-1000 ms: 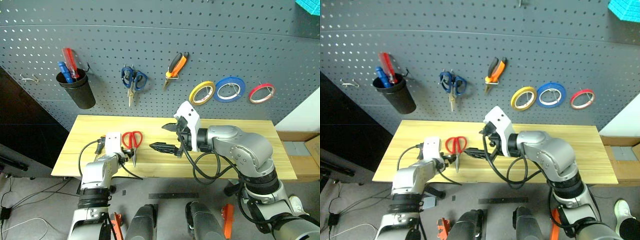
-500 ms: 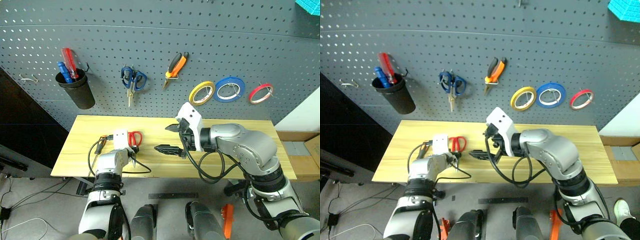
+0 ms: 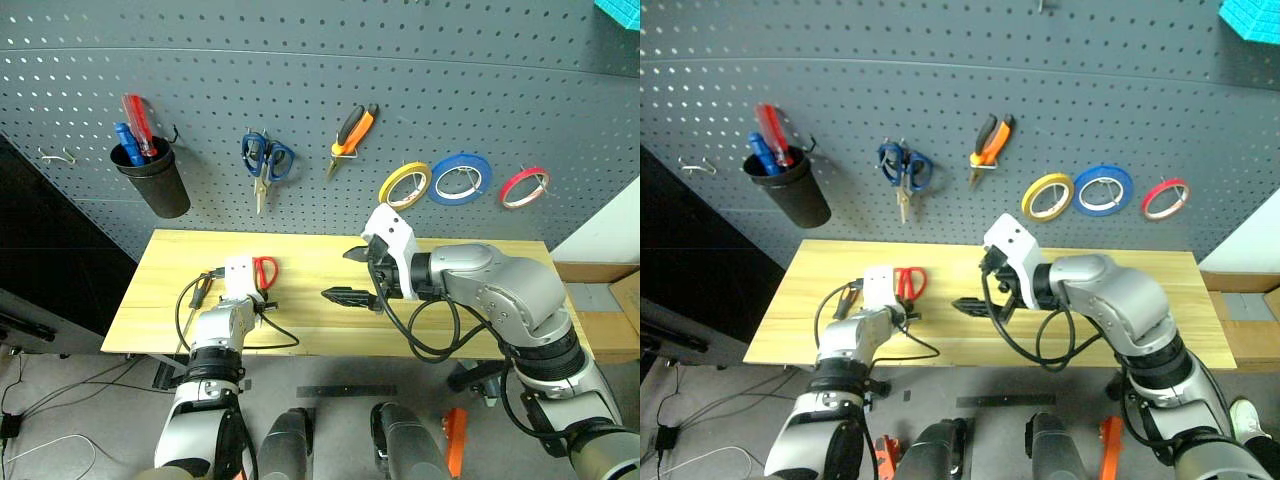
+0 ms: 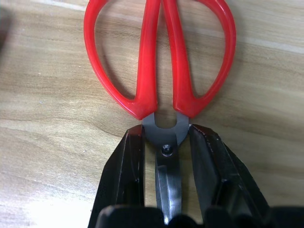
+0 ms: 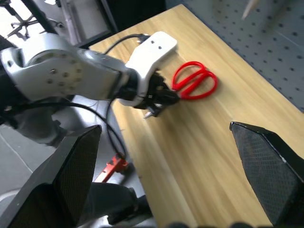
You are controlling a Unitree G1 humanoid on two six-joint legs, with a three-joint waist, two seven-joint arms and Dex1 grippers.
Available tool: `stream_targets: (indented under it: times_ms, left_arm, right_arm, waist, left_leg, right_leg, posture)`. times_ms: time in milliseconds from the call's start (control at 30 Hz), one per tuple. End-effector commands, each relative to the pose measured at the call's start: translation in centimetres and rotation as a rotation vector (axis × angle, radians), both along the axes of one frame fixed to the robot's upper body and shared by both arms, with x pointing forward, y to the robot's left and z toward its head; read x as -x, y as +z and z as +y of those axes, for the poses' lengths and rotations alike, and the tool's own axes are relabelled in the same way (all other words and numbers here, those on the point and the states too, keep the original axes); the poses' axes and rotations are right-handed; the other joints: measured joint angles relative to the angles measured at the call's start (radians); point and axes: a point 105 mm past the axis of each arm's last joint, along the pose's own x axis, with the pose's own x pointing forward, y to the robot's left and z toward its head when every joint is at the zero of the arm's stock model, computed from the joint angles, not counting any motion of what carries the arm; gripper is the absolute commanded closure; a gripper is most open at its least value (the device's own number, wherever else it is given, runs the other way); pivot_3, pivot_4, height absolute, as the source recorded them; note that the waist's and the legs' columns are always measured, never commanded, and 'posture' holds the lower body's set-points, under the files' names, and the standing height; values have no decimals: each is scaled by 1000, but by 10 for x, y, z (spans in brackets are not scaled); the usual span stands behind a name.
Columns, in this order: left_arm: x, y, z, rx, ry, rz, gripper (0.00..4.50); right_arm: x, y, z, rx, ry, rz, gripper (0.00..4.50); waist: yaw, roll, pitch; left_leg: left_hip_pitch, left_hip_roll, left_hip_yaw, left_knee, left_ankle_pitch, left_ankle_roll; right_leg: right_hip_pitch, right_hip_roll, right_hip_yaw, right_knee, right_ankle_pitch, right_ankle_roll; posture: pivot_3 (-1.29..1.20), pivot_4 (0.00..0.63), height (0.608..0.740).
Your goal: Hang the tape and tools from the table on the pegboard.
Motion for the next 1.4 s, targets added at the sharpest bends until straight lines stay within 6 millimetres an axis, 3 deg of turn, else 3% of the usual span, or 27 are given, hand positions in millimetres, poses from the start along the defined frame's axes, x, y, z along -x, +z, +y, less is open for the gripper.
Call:
stream_targets:
  times_ms: [33,233,333,567,800,967,1067,1400]
  left_arm:
    - [9,25,9,-73,-22,-158,3491]
    - [43,56,11,-199,-131,-356,3491]
    - [56,75,5,-262,-218,-464,3491]
    - [85,117,-6,-406,-391,-677,3491]
    - [76,182,-15,-483,-426,-914,3491]
    - [56,205,-10,-478,-385,-960,3491]
    - [44,208,-11,-476,-390,-949,3491]
    - [15,194,-20,-483,-465,-869,3491]
  right_arm:
    - [6,22,-13,-27,3,-98,0]
    - [3,33,-27,-25,-62,-200,0]
    - [3,48,-28,-51,-42,-366,0]
    - [25,58,-25,-148,93,-415,0]
    - [18,61,-29,-178,77,-414,0]
    - [11,67,-30,-188,60,-430,0]
    - [9,68,-29,-189,58,-430,0]
    - [5,72,-24,-188,63,-443,0]
  waist:
    - [1,0,1]
    - [2,2,2]
    - [5,3,3]
    - [6,6,5]
    - [8,6,5]
    - [8,6,5]
    - [8,6,5]
    - [4,6,5]
  left_leg:
    - [0,0,0,-1,0,0]
    - [-1,2,-1,-10,0,-1]
    - [-3,1,-1,-10,-1,0]
    - [-4,1,-1,-10,-1,1]
    - [-4,1,-2,-8,-1,1]
    - [-4,0,-2,-9,-1,1]
    - [-4,0,-1,-8,-1,1]
    - [-4,0,0,-8,-1,1]
  right_leg:
    - [0,0,0,-1,0,-1]
    - [0,-4,-2,-11,2,-7]
    - [-1,-6,-3,-13,2,-7]
    - [-1,-6,-4,-13,-4,-4]
    - [0,-5,-6,-12,-5,-3]
    - [0,-1,-5,-12,-3,-4]
    - [0,0,-7,-11,-4,-3]
    - [1,0,-6,-11,-2,-5]
  posture:
    - [-49,238,740]
    - [-53,236,740]
    - [-54,232,740]
    - [-47,229,740]
    - [-17,217,740]
    - [-16,215,740]
    - [-20,217,740]
    - [-38,232,740]
